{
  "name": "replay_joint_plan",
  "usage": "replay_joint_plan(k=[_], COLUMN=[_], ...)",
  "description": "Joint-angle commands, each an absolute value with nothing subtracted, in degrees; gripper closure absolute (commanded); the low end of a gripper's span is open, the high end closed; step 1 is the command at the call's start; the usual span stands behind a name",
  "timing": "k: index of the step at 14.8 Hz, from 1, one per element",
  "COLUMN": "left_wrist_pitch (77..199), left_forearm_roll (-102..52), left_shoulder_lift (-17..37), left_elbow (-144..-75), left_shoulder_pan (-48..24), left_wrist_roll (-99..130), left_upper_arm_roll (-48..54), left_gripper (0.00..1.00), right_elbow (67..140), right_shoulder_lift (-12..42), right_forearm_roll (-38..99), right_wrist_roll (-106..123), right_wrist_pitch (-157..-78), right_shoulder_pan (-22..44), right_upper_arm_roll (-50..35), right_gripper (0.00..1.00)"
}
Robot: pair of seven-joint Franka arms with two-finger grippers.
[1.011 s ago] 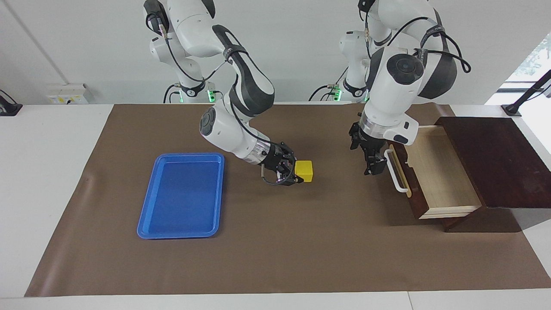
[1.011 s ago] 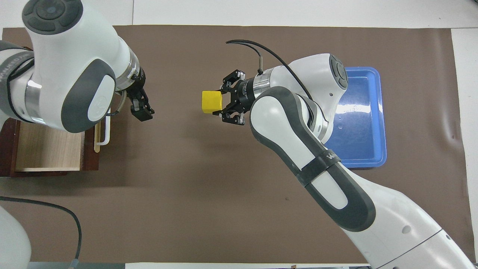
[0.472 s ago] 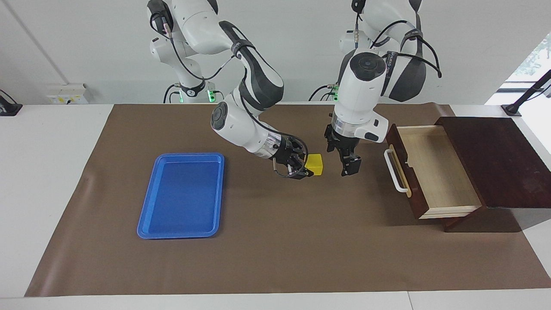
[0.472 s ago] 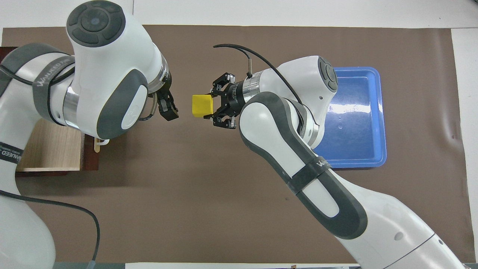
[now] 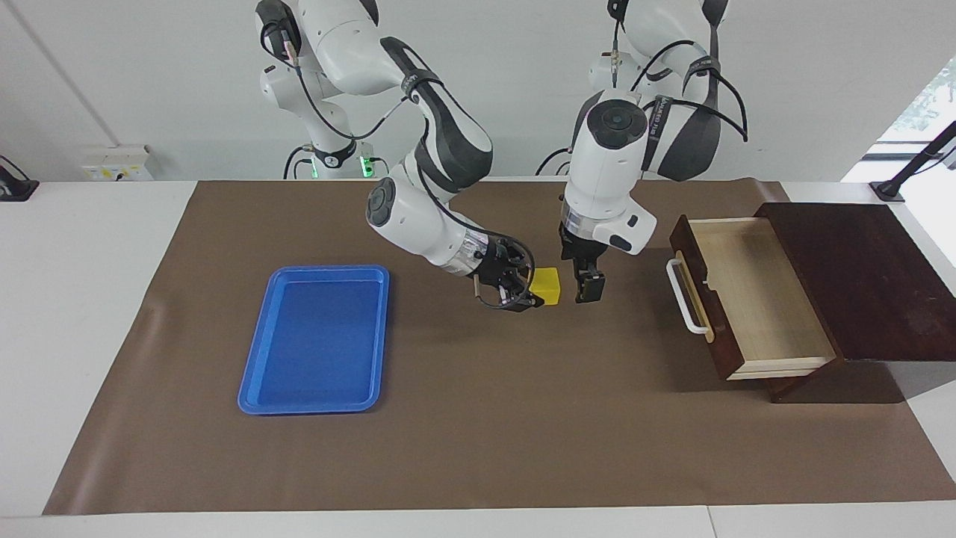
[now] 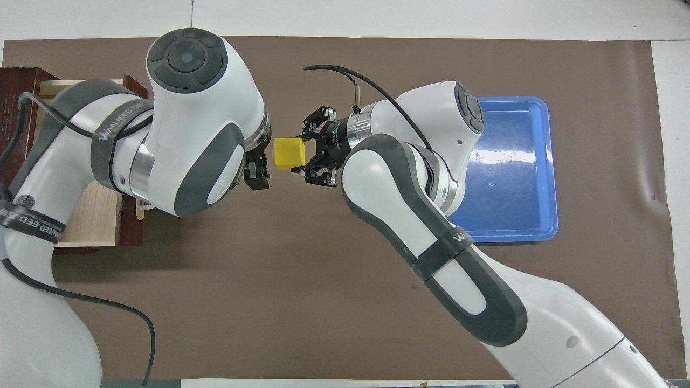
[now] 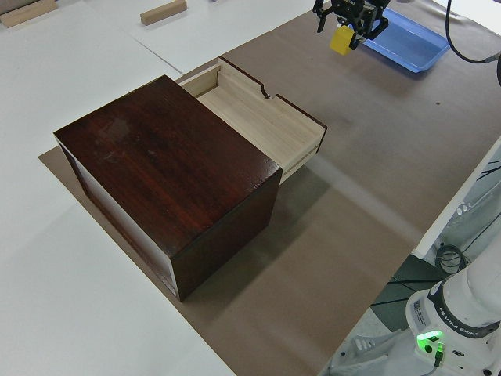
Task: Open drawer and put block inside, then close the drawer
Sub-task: 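Grasp the yellow block with the left gripper from the right gripper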
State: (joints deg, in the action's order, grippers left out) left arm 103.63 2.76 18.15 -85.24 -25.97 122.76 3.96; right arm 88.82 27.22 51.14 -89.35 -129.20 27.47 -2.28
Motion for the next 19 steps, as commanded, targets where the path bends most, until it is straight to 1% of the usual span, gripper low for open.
replay_joint_plan(k=[1, 6, 14, 15, 16, 17, 19], left_wrist_pitch=[106.44, 107.23, 109.07, 108.81, 108.55, 108.37, 107.93], left_forearm_roll=[2.29, 2.29, 2.29, 2.29, 2.29, 2.29, 2.29], left_shoulder_lift=[16.17, 16.52, 16.52, 16.52, 16.52, 16.52, 16.52], left_elbow=[-88.24, -88.33, -90.70, -90.96, -90.79, -90.70, -90.53], left_shoulder_pan=[-26.89, -28.04, -29.79, -29.79, -29.79, -29.79, -29.71], left_wrist_roll=[121.55, 120.85, 120.76, 120.76, 120.85, 120.85, 121.03], left_upper_arm_roll=[3.52, 3.87, 3.78, 3.78, 3.78, 3.78, 3.78], left_gripper=[0.00, 0.00, 0.00, 0.01, 0.11, 0.24, 0.56], right_elbow=[86.92, 87.01, 87.10, 87.10, 87.10, 87.19, 87.28], right_shoulder_lift=[28.21, 28.21, 28.21, 28.21, 28.21, 28.21, 28.21], right_forearm_roll=[50.18, 50.27, 50.54, 50.54, 50.54, 50.54, 50.54], right_wrist_roll=[-91.32, -91.32, -91.32, -91.32, -91.32, -91.32, -91.32], right_wrist_pitch=[-128.14, -128.23, -128.32, -128.32, -128.41, -128.50, -128.58], right_shoulder_pan=[27.16, 27.16, 27.07, 27.07, 27.07, 27.16, 27.16], right_upper_arm_roll=[-2.37, -2.37, -2.37, -2.37, -2.29, -2.29, -2.37], right_gripper=[1.00, 1.00, 1.00, 1.00, 1.00, 1.00, 1.00])
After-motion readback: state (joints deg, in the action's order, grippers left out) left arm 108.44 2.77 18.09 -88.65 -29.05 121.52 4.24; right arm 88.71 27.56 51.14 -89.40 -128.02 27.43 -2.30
